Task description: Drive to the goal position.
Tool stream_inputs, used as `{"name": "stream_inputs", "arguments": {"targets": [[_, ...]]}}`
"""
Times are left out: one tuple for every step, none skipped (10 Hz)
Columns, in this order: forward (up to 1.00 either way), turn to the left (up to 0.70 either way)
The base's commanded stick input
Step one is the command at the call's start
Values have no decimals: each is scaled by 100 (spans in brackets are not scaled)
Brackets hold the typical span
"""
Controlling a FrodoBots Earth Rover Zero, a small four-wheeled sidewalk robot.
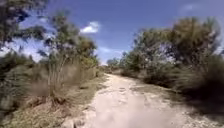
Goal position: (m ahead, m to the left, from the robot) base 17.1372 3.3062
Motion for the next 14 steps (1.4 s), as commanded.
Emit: {"name": "stream_inputs", "arguments": {"targets": [[70, 0], [70, 0], [70, -5], [70, -27], [70, -27], [70, -27], [70, -27], [70, 0], [70, 0], [70, 0], [70, 0], [70, -3], [70, -24], [70, -27]]}}
